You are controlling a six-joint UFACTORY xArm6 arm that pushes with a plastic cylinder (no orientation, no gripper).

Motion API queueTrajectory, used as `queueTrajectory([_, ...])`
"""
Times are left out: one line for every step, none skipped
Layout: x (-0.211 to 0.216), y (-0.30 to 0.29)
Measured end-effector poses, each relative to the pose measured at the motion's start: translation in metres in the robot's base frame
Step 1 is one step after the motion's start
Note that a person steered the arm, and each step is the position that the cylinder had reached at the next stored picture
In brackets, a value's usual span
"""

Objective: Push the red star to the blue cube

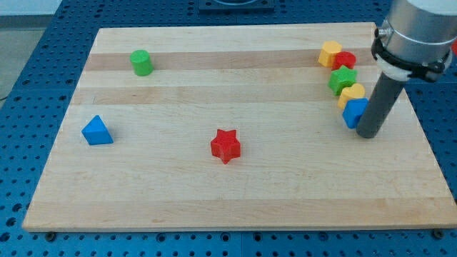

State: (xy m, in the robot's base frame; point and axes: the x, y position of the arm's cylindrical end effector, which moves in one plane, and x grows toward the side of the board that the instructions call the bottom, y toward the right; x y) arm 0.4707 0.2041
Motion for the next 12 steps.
queueTrajectory([-0.002, 0.0])
queueTrajectory([0.02, -0.001])
queueTrajectory([0.059, -0.038])
queueTrajectory([0.098, -0.097])
queueTrajectory([0.105, -0.181])
queueTrajectory([0.094, -0.274])
queueTrajectory([0.068, -0.306])
queueTrajectory([0.039, -0.268])
queueTrajectory([0.032, -0.172])
queueTrajectory([0.032, -0.075])
queueTrajectory([0.032, -0.07])
queueTrajectory([0.032, -0.113])
